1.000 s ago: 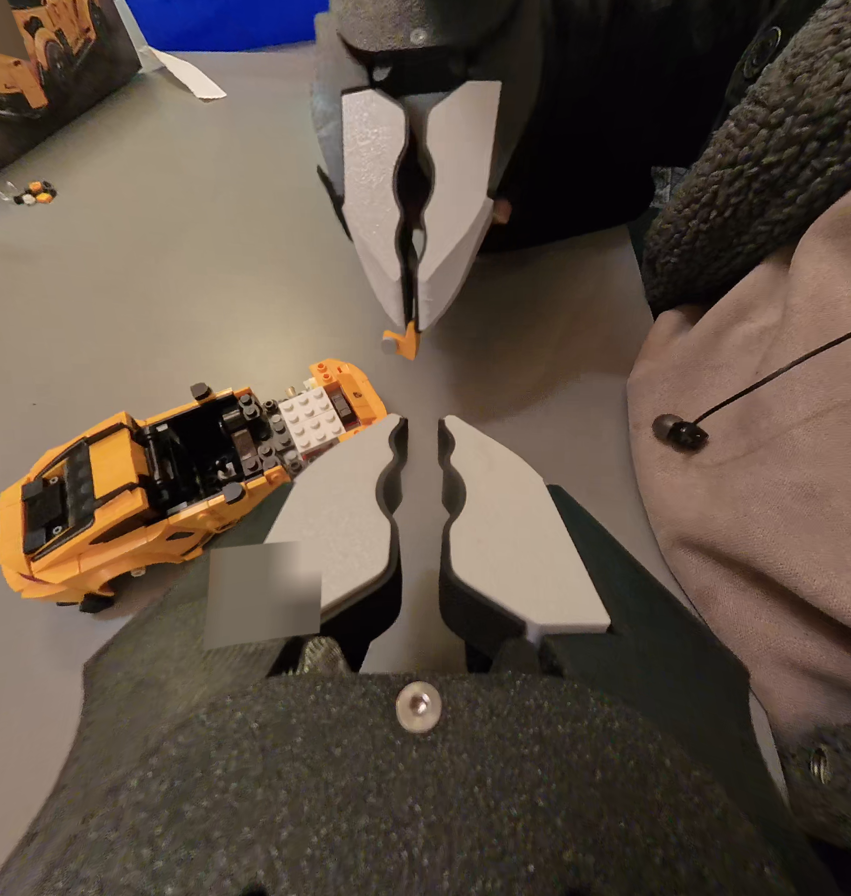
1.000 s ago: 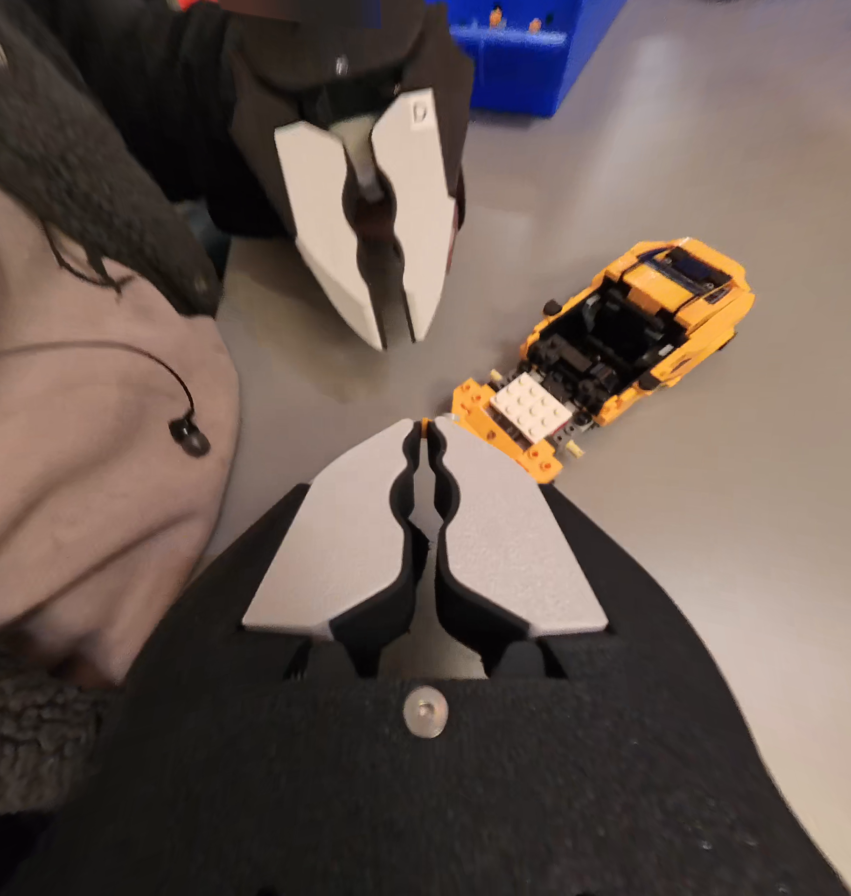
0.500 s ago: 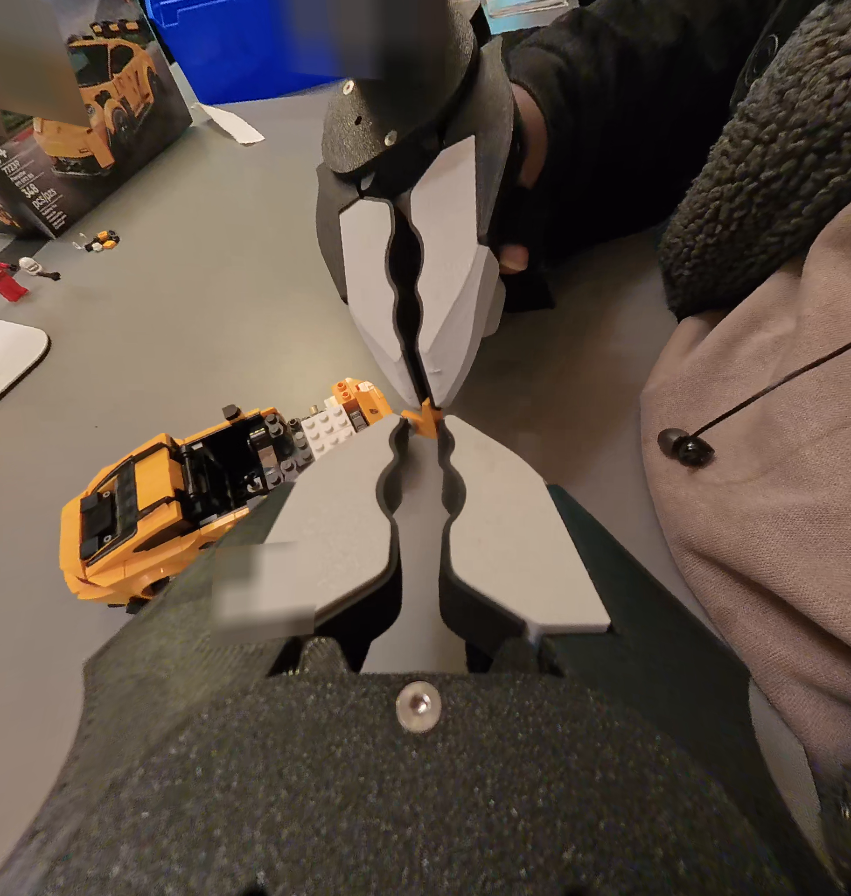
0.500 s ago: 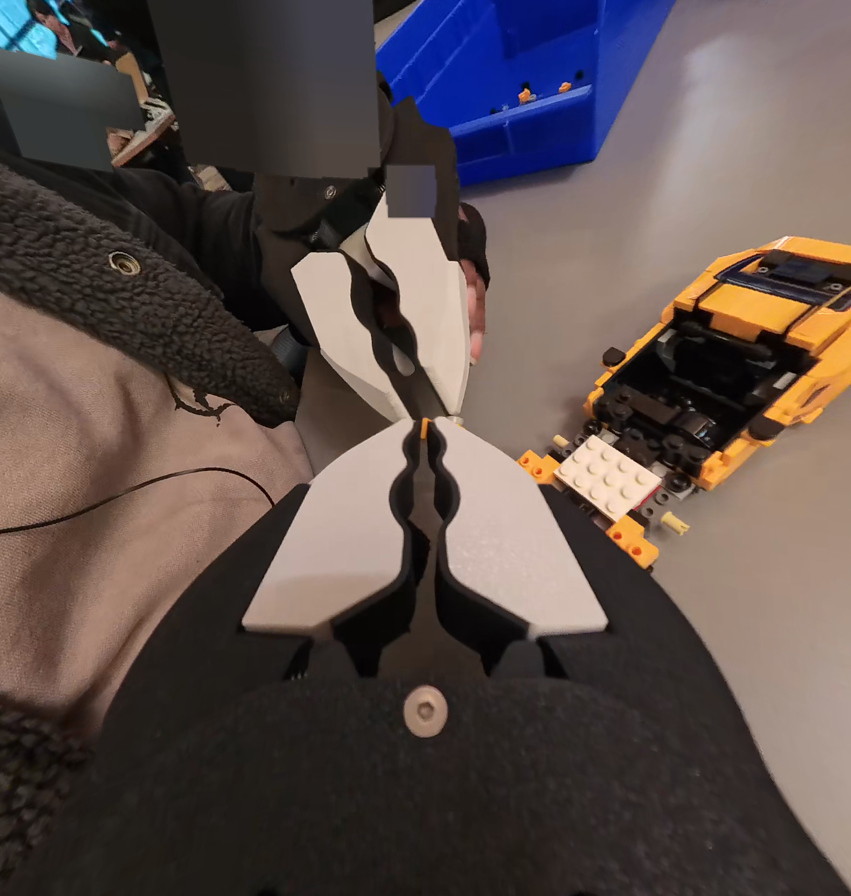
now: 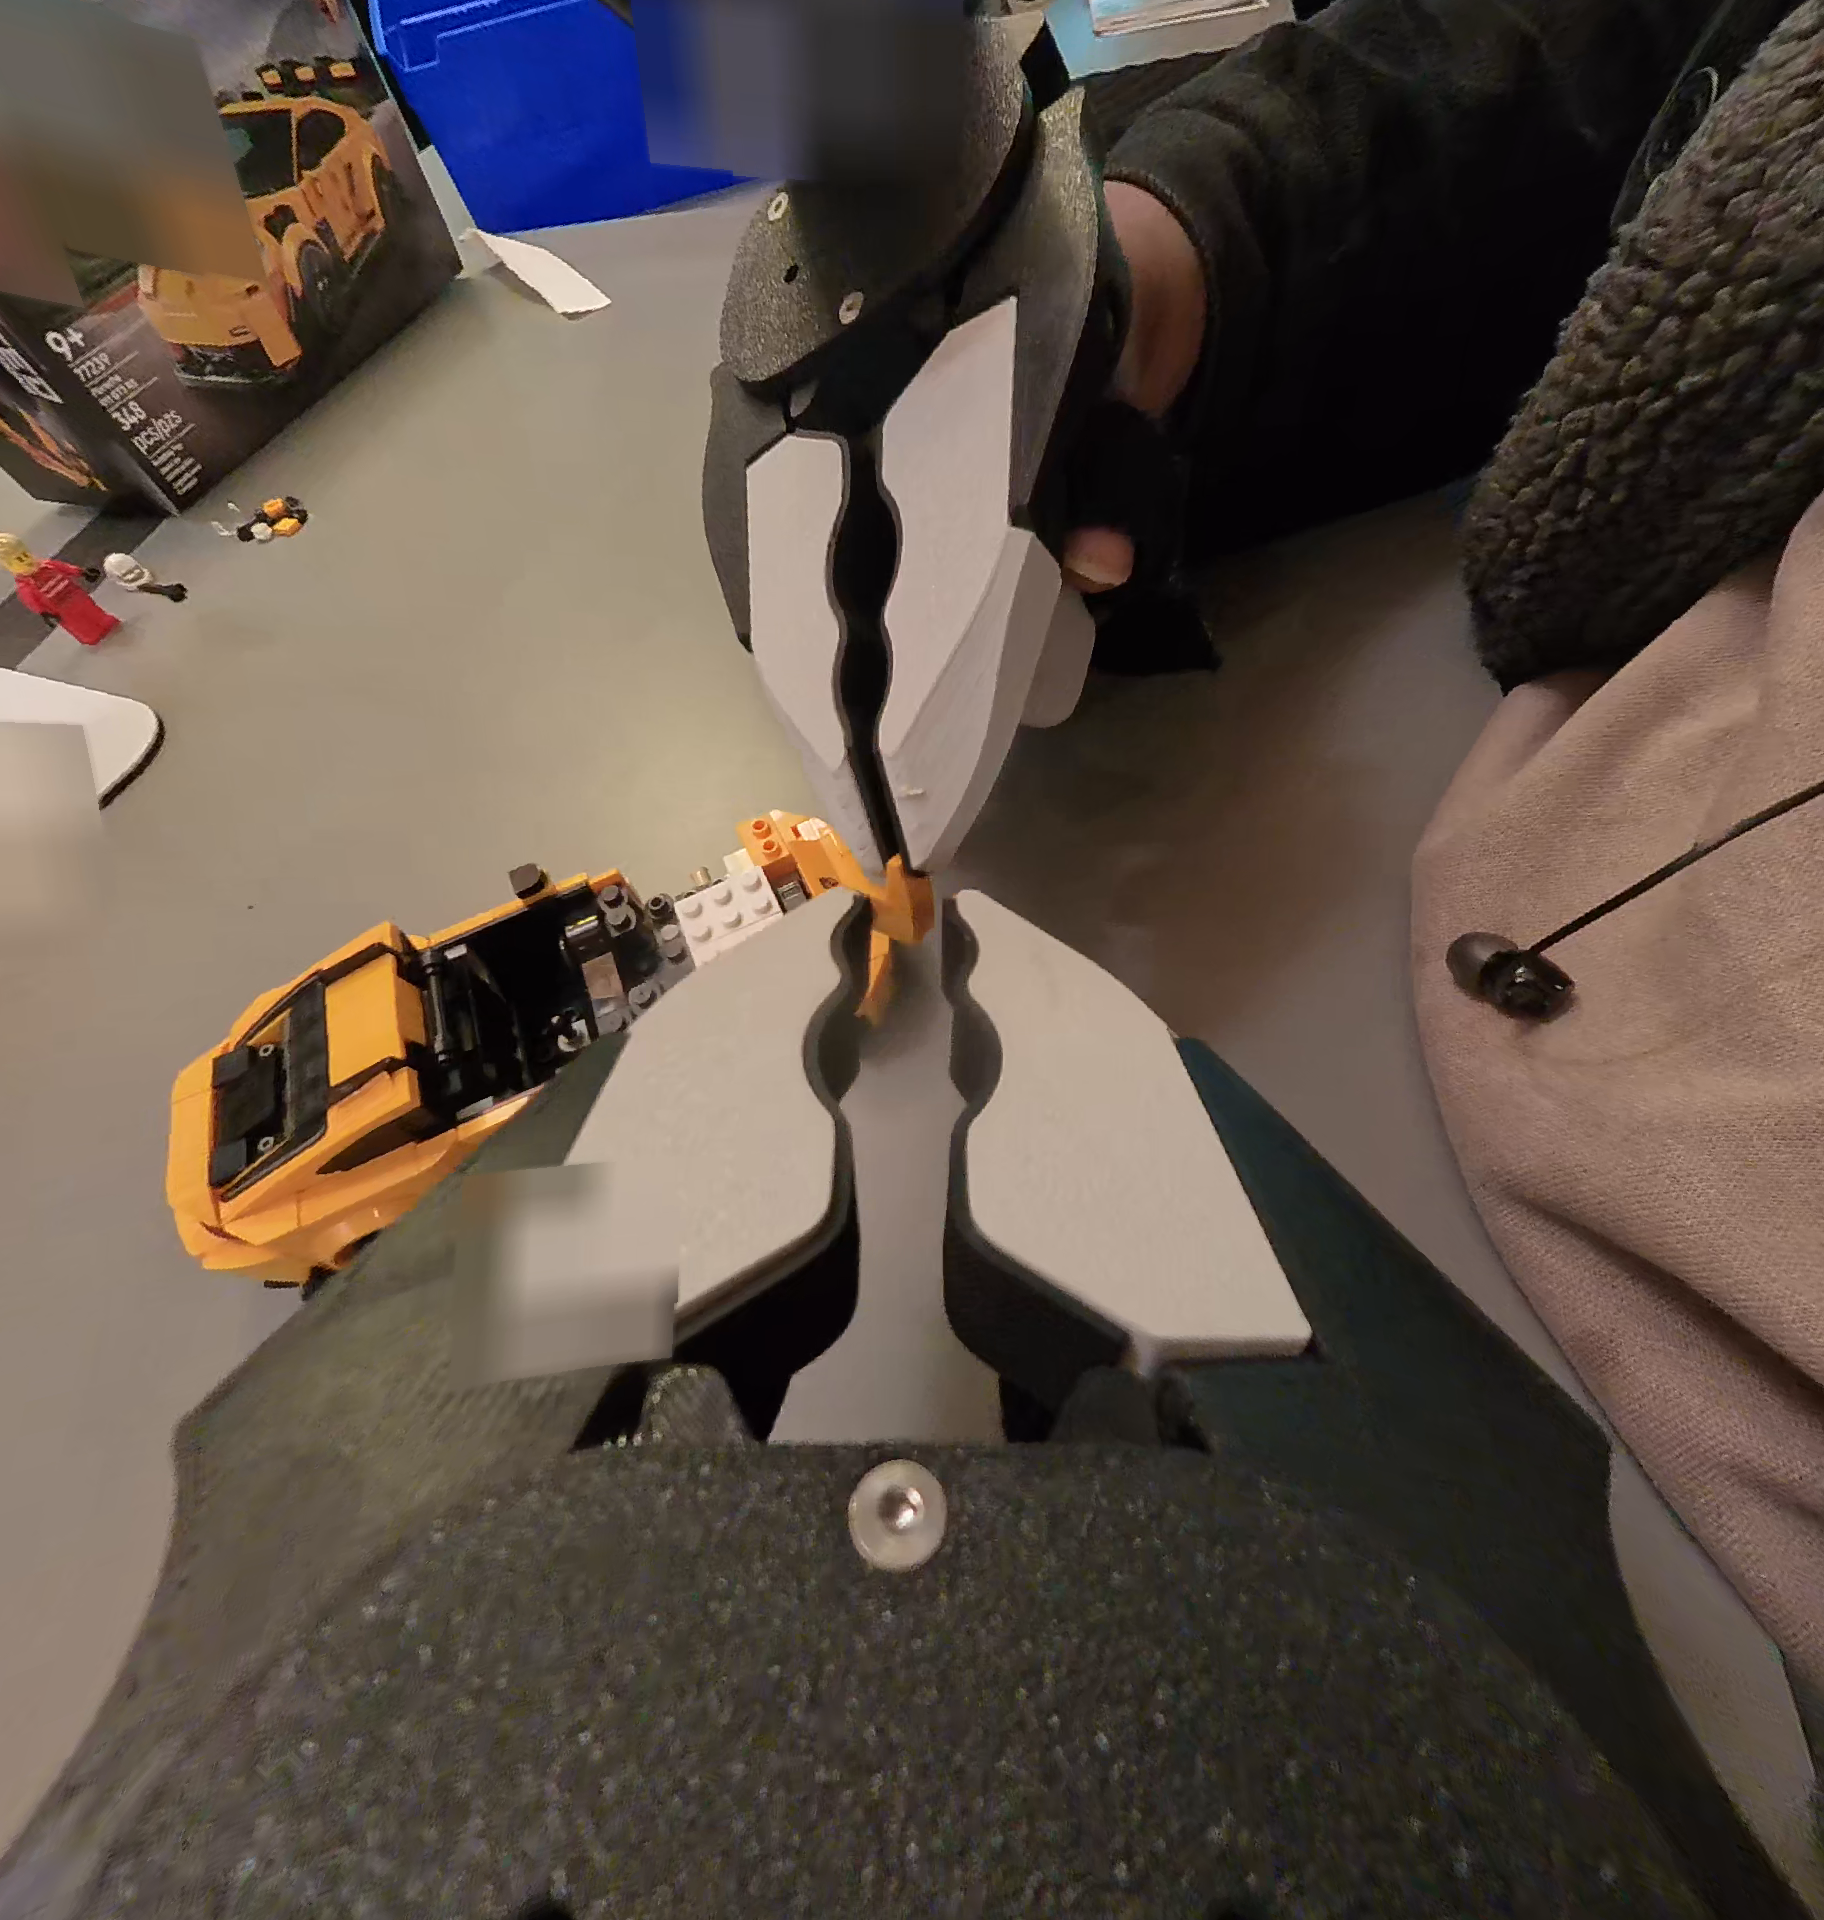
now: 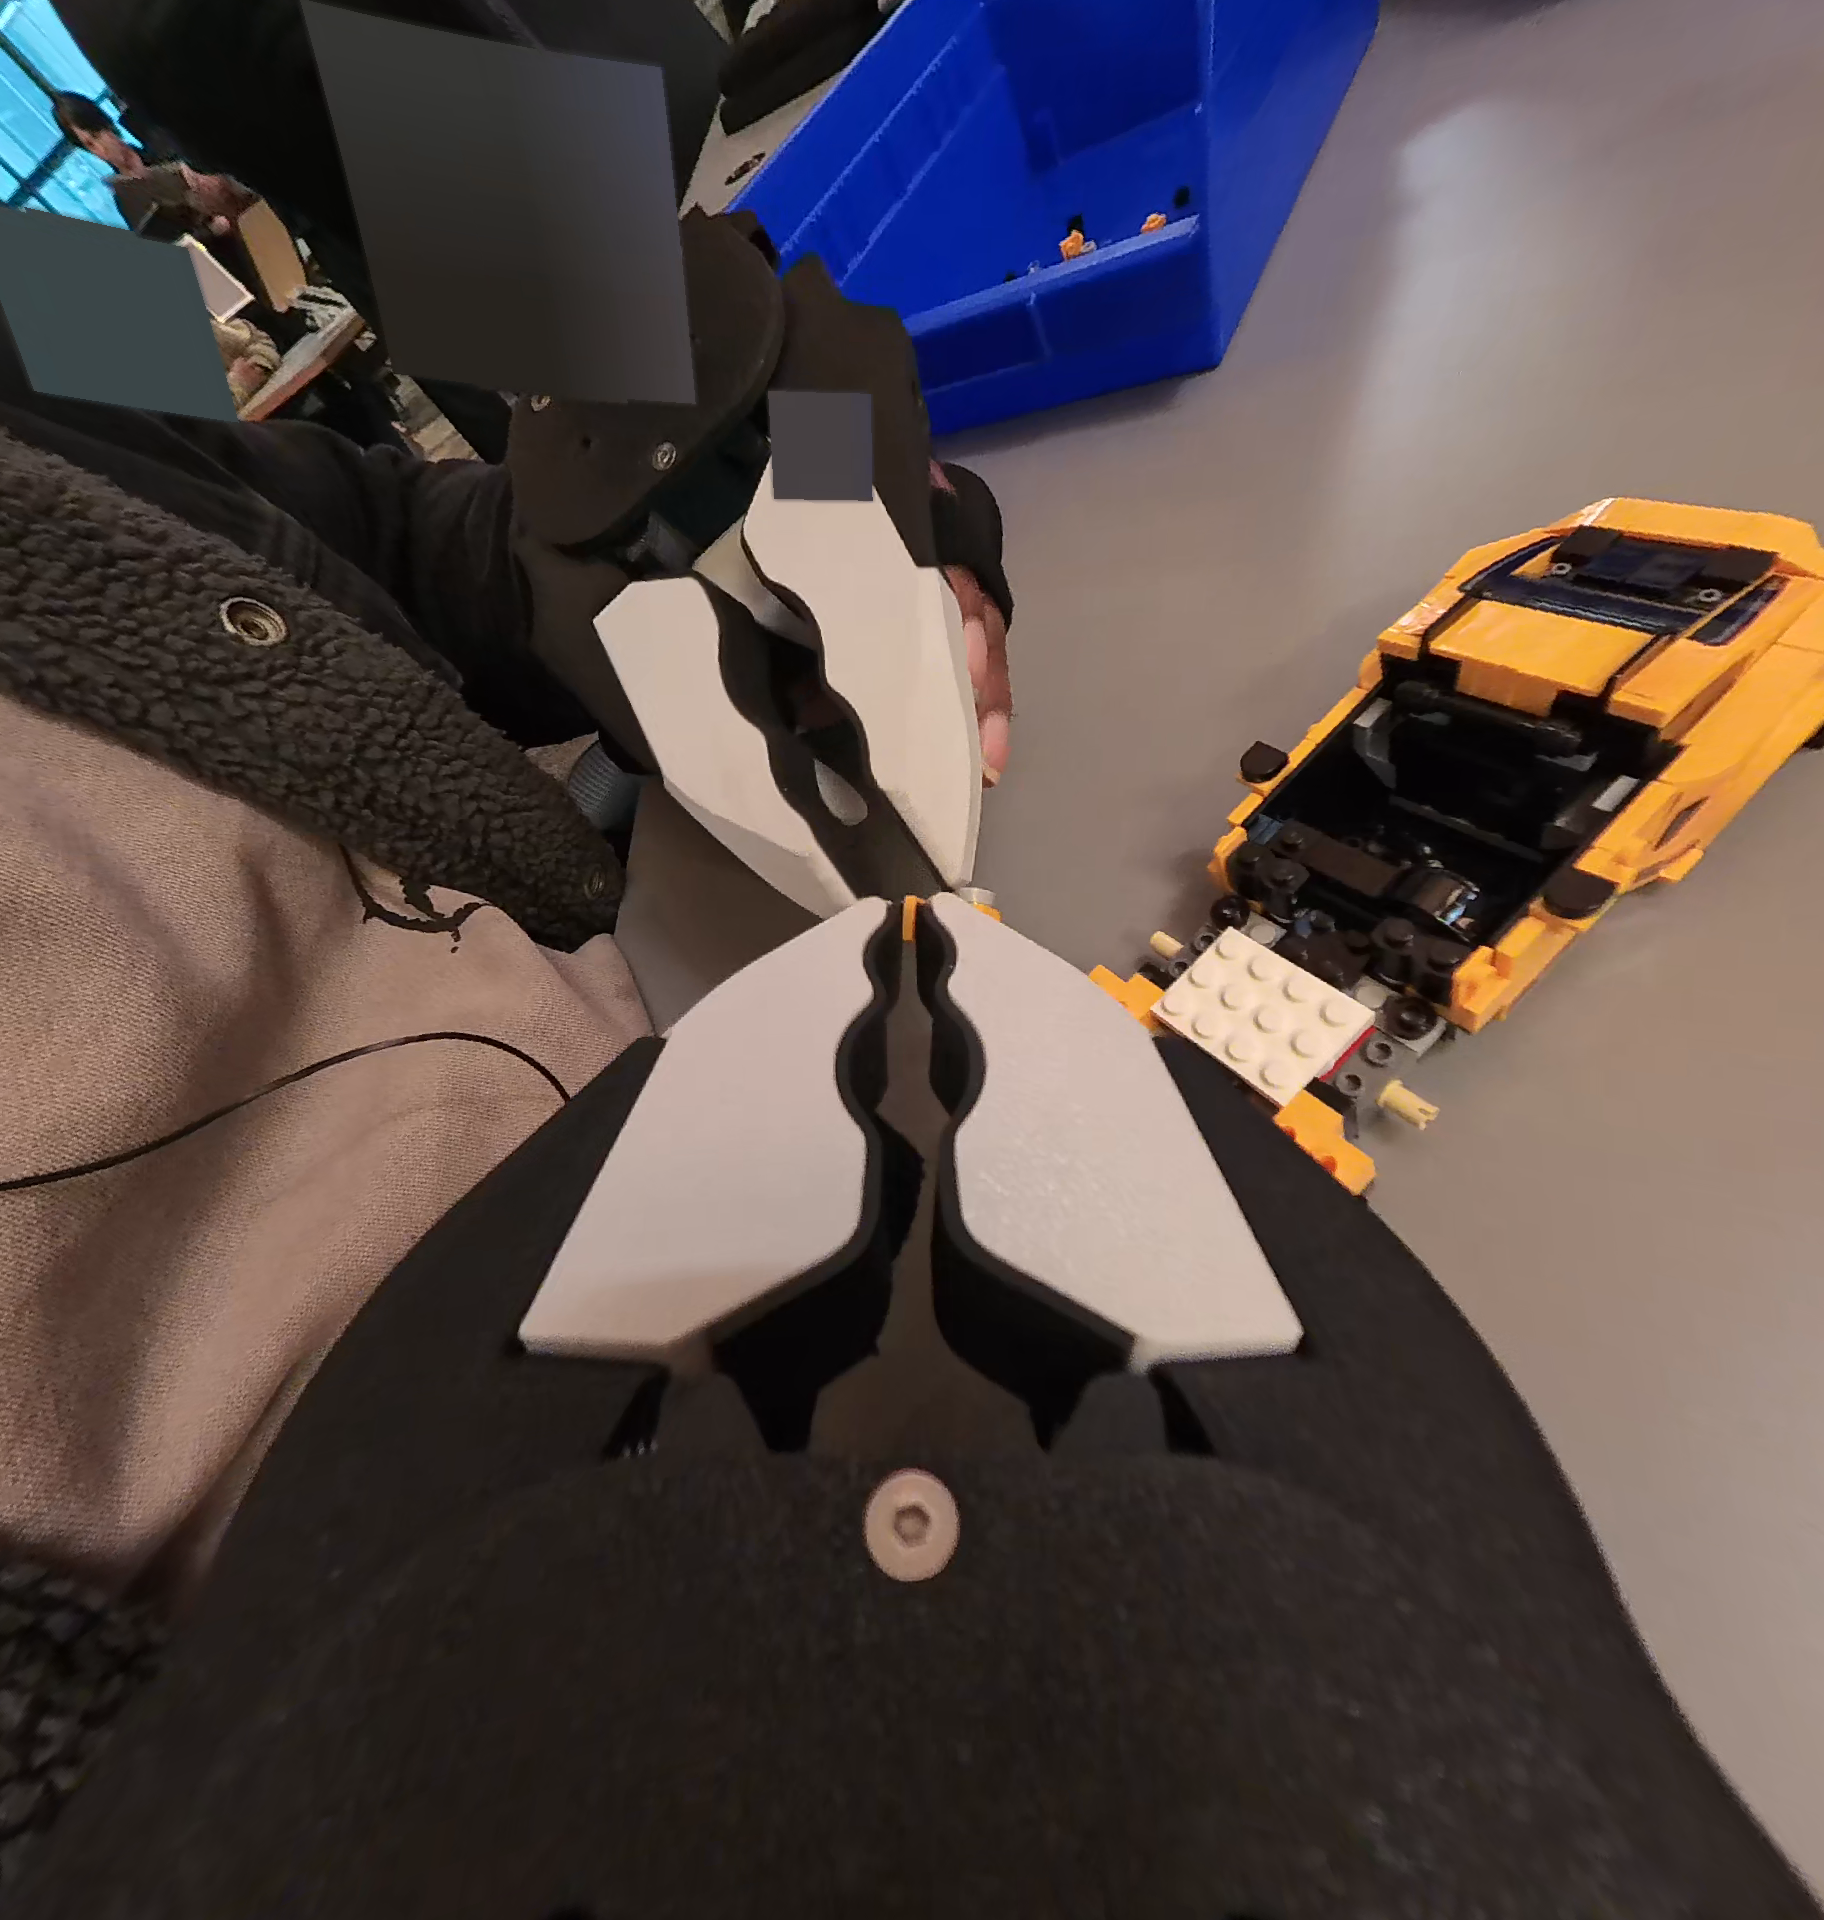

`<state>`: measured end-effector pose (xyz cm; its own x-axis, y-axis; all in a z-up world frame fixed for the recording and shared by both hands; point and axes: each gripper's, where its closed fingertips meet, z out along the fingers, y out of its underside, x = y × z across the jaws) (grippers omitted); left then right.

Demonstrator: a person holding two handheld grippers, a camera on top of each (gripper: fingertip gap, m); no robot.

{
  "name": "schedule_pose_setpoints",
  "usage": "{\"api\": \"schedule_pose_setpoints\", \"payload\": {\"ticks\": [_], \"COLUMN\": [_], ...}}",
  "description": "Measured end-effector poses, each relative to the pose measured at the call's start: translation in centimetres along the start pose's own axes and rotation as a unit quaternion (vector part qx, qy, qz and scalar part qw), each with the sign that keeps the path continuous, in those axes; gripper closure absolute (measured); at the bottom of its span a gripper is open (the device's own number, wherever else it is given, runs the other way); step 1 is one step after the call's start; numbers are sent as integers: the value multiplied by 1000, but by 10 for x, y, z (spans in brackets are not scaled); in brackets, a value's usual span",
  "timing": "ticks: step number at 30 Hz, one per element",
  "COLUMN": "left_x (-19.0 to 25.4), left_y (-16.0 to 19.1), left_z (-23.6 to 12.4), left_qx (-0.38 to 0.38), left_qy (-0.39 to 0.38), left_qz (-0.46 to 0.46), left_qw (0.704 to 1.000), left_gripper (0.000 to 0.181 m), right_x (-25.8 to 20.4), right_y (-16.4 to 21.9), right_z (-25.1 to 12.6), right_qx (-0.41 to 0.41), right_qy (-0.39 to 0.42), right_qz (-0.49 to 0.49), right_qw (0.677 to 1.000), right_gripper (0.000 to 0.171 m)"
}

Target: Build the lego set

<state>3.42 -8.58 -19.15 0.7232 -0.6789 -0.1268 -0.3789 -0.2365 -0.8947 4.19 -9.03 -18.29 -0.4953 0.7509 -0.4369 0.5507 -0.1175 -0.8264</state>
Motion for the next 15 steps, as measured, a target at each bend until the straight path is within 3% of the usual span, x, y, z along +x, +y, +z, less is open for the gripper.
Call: {"api": "schedule_pose_setpoints", "payload": {"ticks": [8,15], "left_x": [-3,-14], "left_y": [-1,1], "left_z": [0,-1], "left_qx": [-7,-24], "left_qy": [-27,-81], "left_qz": [20,37], "left_qw": [999,996], "left_gripper": [167,171], "right_x": [0,7], "right_y": [-4,-12], "right_z": [-2,4], "right_qx": [15,47], "right_qy": [3,19], "right_qz": [11,120], "right_qw": [1000,992], "right_gripper": [169,169]}}
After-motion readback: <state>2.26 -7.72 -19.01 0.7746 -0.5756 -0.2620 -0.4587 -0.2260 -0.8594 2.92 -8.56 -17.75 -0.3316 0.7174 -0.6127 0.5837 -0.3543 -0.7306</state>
